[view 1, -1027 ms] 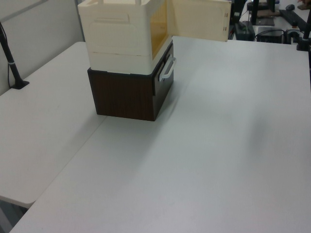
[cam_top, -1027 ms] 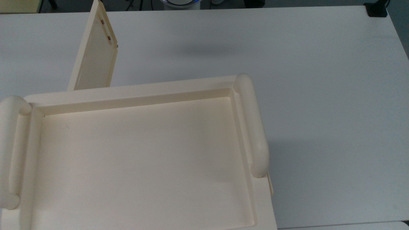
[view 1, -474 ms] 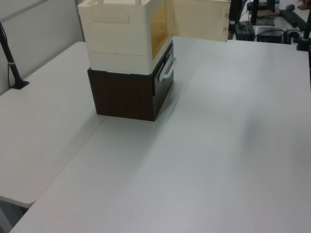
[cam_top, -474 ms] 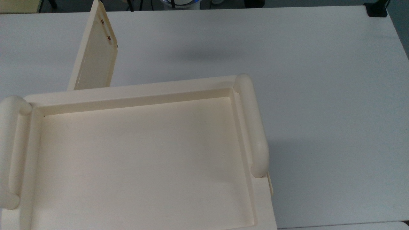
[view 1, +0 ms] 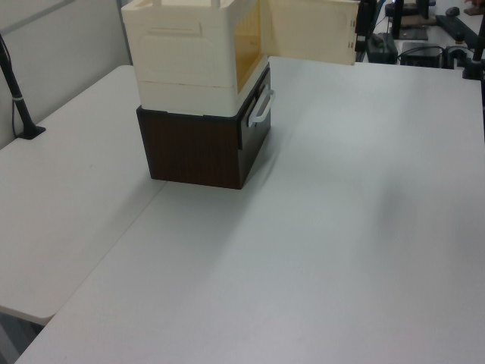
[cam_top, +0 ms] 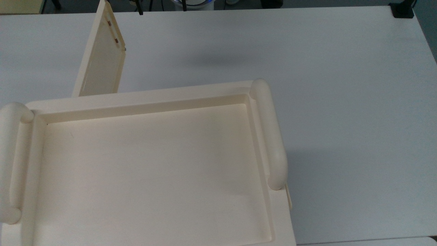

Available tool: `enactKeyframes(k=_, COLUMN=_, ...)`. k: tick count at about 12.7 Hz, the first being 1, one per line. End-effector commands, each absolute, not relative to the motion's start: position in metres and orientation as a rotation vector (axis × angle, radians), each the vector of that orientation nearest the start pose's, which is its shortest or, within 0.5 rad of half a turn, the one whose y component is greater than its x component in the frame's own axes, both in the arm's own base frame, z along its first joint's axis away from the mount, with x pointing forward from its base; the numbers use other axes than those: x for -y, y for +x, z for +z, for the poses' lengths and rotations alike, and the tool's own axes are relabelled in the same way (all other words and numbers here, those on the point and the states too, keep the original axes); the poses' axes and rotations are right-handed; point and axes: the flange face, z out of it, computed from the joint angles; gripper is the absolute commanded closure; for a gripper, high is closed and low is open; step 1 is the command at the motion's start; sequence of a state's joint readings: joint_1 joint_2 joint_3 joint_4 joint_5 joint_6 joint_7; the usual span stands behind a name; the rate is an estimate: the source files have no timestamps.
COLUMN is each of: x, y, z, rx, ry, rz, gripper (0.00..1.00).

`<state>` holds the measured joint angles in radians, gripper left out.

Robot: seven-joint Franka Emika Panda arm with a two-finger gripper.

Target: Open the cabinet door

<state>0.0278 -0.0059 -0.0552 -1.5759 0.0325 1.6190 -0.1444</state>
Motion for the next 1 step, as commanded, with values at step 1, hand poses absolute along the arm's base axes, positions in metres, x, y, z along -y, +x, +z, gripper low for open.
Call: enactKeyframes(k=1, x=0.0097, y=0.5596, z=0.6306, rx=0.165, ry=-3.125, rz=-0.107, gripper=0.0)
